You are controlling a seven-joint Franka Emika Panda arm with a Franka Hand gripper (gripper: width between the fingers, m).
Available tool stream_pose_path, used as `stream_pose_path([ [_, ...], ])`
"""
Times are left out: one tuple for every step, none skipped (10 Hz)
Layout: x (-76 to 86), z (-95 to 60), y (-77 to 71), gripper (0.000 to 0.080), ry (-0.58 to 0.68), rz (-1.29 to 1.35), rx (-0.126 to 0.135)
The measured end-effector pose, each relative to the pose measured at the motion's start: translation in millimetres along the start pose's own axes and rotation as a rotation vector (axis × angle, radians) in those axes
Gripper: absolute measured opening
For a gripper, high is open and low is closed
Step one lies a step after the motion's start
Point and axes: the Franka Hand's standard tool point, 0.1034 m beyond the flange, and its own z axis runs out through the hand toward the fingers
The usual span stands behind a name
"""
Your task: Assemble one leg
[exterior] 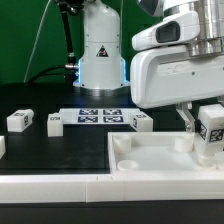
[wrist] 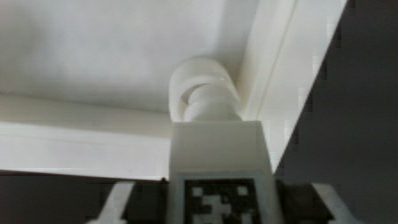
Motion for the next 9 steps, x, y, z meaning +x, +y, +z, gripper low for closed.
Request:
stream_pose_path([
  [-0.8, 2.4, 0.6, 0.0287, 0.001, 0.001, 0.000],
  [-1.1, 4.1, 0.9, 0.0287, 0.009, 0.002, -0.001],
  [-2.2, 6.8, 0.3, 0.0287, 0.018, 0.003, -0.003],
  [-1.9, 8.9, 0.0, 0.0287, 0.044, 0.015, -0.007],
  [-1.6, 9.1, -0.1, 0.0287, 0.076, 0.020, -0.012],
  [-1.9, 9.1, 0.2, 0.0287, 0.099, 0.020, -0.016],
  [-3.3, 9.2, 0.4, 0.0287, 0.128, 0.020, -0.020],
  [-5.4, 9.4, 0.1, 0.0287, 0.153, 0.020, -0.023],
  [-10.8, 12.0, -0.2, 0.0287, 0.153, 0.021, -0.024],
])
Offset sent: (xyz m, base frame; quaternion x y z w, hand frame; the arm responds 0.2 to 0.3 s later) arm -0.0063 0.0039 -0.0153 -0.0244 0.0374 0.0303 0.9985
